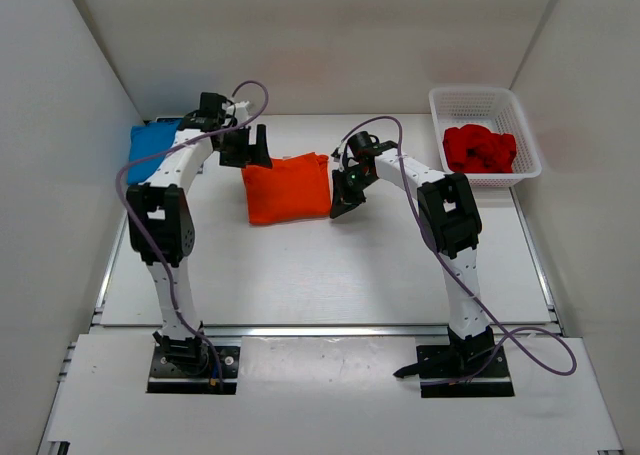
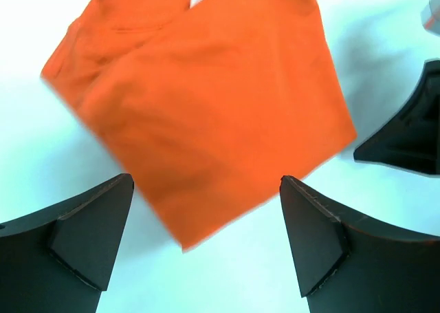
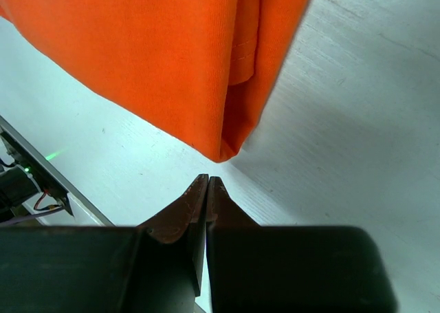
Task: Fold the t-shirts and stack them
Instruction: Smooth out wrinkles on the folded tshirt, then put the neatly folded tshirt into the corner of the board with the left arm
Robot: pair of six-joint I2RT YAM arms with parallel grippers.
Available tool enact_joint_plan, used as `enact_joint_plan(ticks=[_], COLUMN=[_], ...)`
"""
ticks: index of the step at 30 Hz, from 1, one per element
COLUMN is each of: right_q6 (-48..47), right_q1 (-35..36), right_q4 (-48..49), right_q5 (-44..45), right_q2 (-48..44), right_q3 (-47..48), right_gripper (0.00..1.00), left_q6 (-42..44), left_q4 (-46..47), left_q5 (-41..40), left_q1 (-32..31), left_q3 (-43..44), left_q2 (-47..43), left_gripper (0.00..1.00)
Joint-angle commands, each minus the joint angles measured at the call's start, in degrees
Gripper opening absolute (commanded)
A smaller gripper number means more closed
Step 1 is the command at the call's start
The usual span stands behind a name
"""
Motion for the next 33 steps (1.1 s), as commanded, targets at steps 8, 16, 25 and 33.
enact_joint_plan(ticks=[8, 16, 25, 33], right_q6=[-0.40, -0.40, 0.13, 0.74], right_q1=[-0.61, -0.52, -0.87, -1.40], right_q4=[1.14, 1.23, -0.35, -3.42], right_q5=[-1.86, -2.38, -1.94, -1.24], right_q2=[-2.45, -2.89, -3.68, -3.59], right_q3=[2.03, 1.77, 1.15, 2.11], right_gripper=[0.00, 0.00, 0.00, 0.00], left_q6=[-2.19, -3.85, -7.81, -8.52], left_q4=[-1.15, -0.62, -0.36, -0.53], left_q5=[-2.00, -0.32, 6.52, 8.29], left_q1=[4.53, 2.42, -0.39, -0.75], left_q3=[-13.80, -11.00, -15.56, -6.08], left_q2=[-2.47, 3.43, 8.53, 15.03], left_gripper=[0.98, 0.99, 0.97, 0.73])
